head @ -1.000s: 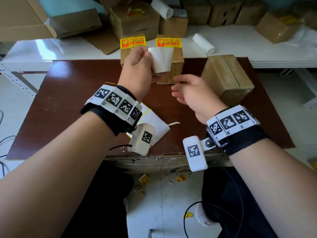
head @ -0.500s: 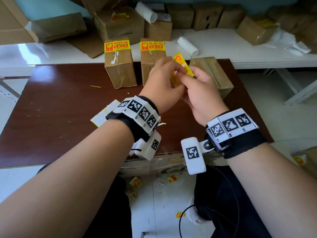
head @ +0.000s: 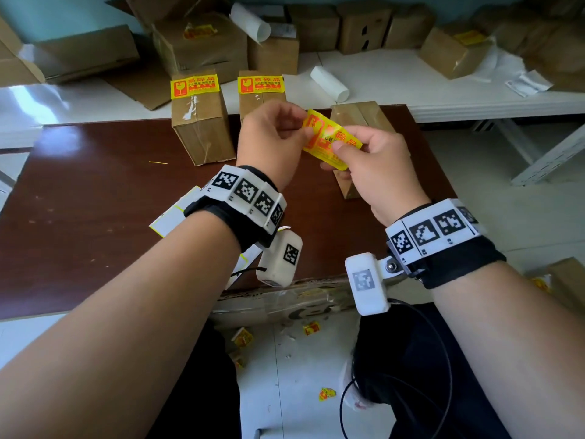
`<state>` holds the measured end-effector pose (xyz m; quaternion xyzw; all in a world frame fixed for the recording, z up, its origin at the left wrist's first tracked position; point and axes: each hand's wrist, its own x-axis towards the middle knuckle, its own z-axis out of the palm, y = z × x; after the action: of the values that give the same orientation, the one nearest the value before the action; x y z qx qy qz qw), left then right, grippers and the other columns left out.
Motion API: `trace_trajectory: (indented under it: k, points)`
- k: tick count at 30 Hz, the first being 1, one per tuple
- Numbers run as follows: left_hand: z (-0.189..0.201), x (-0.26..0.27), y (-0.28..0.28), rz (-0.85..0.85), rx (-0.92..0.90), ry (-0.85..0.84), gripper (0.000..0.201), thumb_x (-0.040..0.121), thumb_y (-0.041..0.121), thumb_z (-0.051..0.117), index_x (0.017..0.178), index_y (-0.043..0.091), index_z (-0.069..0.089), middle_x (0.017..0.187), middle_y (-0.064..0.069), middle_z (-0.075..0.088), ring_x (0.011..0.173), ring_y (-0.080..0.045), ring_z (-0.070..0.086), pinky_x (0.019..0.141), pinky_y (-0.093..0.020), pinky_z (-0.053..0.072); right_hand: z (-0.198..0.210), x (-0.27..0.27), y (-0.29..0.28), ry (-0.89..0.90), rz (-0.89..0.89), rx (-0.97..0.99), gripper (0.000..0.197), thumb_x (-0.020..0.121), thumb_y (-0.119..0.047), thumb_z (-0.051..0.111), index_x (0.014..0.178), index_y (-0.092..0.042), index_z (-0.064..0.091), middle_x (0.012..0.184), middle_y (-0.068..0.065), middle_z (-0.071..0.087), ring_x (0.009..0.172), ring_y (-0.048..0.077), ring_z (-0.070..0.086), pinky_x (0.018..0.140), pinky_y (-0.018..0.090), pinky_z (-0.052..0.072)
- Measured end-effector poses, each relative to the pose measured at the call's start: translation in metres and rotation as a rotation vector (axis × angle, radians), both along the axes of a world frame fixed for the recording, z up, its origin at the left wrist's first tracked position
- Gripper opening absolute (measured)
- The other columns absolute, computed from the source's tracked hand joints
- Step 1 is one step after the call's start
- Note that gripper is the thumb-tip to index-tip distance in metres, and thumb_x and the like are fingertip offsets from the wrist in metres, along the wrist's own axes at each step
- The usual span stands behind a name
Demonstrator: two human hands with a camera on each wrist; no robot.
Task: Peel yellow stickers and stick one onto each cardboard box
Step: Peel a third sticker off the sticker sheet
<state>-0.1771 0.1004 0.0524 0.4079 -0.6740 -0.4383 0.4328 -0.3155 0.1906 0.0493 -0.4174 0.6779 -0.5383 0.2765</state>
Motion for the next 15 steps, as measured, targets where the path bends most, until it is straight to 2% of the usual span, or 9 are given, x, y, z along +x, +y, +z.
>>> trace_trajectory:
  k: [2, 4, 5, 8, 9, 10, 12, 13, 15]
  points:
    - [0.003, 0.000, 0.001, 0.006, 0.067, 0.094, 0.028, 0.092, 0.003, 0.077, 0.098, 0.025, 0.061, 0.087, 0.007, 0.075, 0.079, -0.009, 0.074, 0.074, -0.026, 0.063, -0.003, -0.004, 0.001, 0.035, -0.022, -0.049, 0.026, 0.103, -0.011, 0.069, 0.127, -0.018, 0.075, 0.101, 0.007, 0.083, 0.082, 0.016, 0.083, 0.069, 0.025, 0.059]
    - [0.004, -0.002, 0.003, 0.001, 0.108, 0.146, 0.027, 0.093, 0.003, 0.077, 0.106, 0.021, 0.062, 0.086, 0.007, 0.077, 0.081, -0.010, 0.076, 0.075, -0.029, 0.064, -0.003, -0.008, 0.003, -0.009, -0.084, -0.100, 0.046, 0.098, -0.010, 0.077, 0.143, -0.009, 0.066, 0.107, 0.006, 0.082, 0.084, 0.016, 0.083, 0.071, 0.026, 0.062]
    - [0.004, -0.003, 0.005, -0.010, 0.128, 0.167, 0.026, 0.093, 0.003, 0.077, 0.111, 0.017, 0.064, 0.086, 0.005, 0.078, 0.081, -0.010, 0.076, 0.076, -0.028, 0.064, -0.002, -0.011, 0.005, 0.005, -0.123, -0.117, 0.048, 0.096, -0.012, 0.080, 0.142, -0.007, 0.067, 0.107, 0.004, 0.082, 0.085, 0.014, 0.082, 0.071, 0.026, 0.064]
    - [0.004, -0.006, 0.011, -0.045, 0.211, 0.242, 0.026, 0.092, 0.000, 0.077, 0.116, 0.003, 0.069, 0.089, -0.004, 0.078, 0.082, -0.015, 0.078, 0.075, -0.029, 0.065, 0.001, -0.015, 0.010, 0.236, -0.202, -0.126, 0.021, 0.092, -0.029, 0.082, 0.109, -0.017, 0.080, 0.093, -0.005, 0.082, 0.084, 0.007, 0.078, 0.077, 0.039, 0.066]
    - [0.004, -0.007, 0.013, -0.055, 0.232, 0.264, 0.026, 0.091, -0.002, 0.078, 0.115, 0.001, 0.070, 0.089, -0.007, 0.078, 0.083, -0.017, 0.078, 0.075, -0.030, 0.066, 0.003, -0.016, 0.012, 0.287, -0.209, -0.134, 0.016, 0.092, -0.034, 0.080, 0.104, -0.022, 0.081, 0.091, -0.010, 0.080, 0.083, 0.003, 0.076, 0.080, 0.036, 0.065]
    - [0.004, -0.009, 0.014, -0.060, 0.246, 0.280, 0.026, 0.089, -0.002, 0.080, 0.113, 0.000, 0.070, 0.090, -0.008, 0.078, 0.082, -0.017, 0.078, 0.074, -0.031, 0.066, 0.004, -0.016, 0.014, 0.324, -0.205, -0.145, 0.015, 0.093, -0.035, 0.079, 0.103, -0.024, 0.082, 0.091, -0.015, 0.078, 0.085, -0.003, 0.073, 0.081, 0.027, 0.062]
    - [0.003, -0.010, 0.015, -0.066, 0.248, 0.292, 0.023, 0.086, -0.003, 0.083, 0.105, 0.004, 0.072, 0.088, -0.008, 0.077, 0.078, -0.014, 0.077, 0.071, -0.028, 0.064, 0.006, -0.018, 0.014, 0.381, -0.177, -0.161, 0.020, 0.096, -0.036, 0.077, 0.108, -0.022, 0.085, 0.102, -0.018, 0.075, 0.093, -0.013, 0.067, 0.087, 0.010, 0.052]
    - [0.003, -0.010, 0.015, -0.065, 0.240, 0.283, 0.020, 0.085, -0.003, 0.083, 0.101, 0.006, 0.073, 0.086, -0.007, 0.078, 0.076, -0.012, 0.076, 0.070, -0.027, 0.064, 0.006, -0.020, 0.013, 0.399, -0.167, -0.161, 0.022, 0.097, -0.036, 0.076, 0.111, -0.021, 0.085, 0.109, -0.014, 0.074, 0.100, -0.013, 0.065, 0.091, 0.009, 0.049]
    - [0.000, -0.011, 0.012, -0.060, 0.231, 0.251, 0.015, 0.087, 0.001, 0.083, 0.092, 0.011, 0.074, 0.081, -0.002, 0.077, 0.076, -0.012, 0.076, 0.073, -0.030, 0.065, 0.004, -0.026, 0.010, 0.407, -0.159, -0.143, 0.024, 0.098, -0.037, 0.076, 0.113, -0.021, 0.085, 0.119, -0.009, 0.074, 0.110, -0.006, 0.065, 0.098, 0.015, 0.050]
